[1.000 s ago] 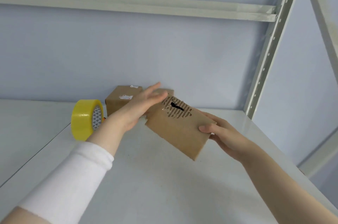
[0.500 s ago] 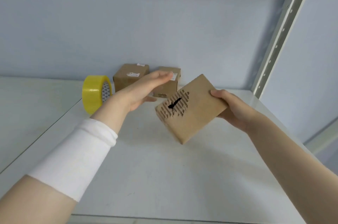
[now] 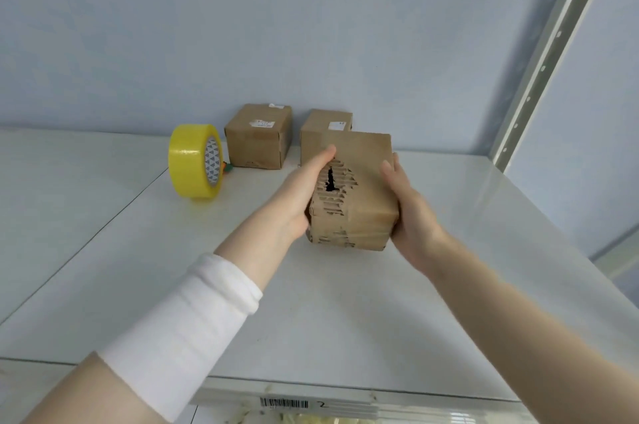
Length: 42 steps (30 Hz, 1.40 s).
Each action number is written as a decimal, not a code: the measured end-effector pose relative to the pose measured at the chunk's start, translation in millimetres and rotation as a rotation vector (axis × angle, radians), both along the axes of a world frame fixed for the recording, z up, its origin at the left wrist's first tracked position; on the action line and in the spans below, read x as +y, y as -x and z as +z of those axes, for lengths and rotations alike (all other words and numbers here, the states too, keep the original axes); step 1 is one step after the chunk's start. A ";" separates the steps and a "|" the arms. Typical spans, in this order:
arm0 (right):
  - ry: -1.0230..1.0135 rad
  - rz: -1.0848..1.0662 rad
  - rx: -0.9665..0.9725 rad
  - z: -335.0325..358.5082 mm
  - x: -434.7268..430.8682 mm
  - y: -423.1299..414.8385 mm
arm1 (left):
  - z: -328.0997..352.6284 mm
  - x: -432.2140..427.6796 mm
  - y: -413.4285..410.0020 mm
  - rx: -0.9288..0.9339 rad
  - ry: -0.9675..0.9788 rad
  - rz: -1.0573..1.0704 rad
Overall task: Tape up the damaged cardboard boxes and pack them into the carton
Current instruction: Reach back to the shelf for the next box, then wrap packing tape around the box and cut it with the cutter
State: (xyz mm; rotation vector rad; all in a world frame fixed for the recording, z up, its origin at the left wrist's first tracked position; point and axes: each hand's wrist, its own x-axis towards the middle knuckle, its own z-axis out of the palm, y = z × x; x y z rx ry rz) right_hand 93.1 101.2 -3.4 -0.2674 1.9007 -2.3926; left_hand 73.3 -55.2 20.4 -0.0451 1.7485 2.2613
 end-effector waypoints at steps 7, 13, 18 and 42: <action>0.151 -0.069 -0.247 -12.4 -16.5 0.0 | -28.0 2.6 -11.7 -0.011 -0.072 0.154; 0.085 -0.095 -0.298 -17.3 -23.4 11.6 | -31.3 -4.4 -3.8 -0.048 0.061 0.167; -0.077 -0.182 -0.253 -10.8 -12.6 18.7 | -15.1 -28.3 5.4 0.390 0.414 0.290; -0.745 -0.044 0.131 53.5 -223.6 84.1 | -17.8 -219.4 -0.8 0.299 0.354 0.385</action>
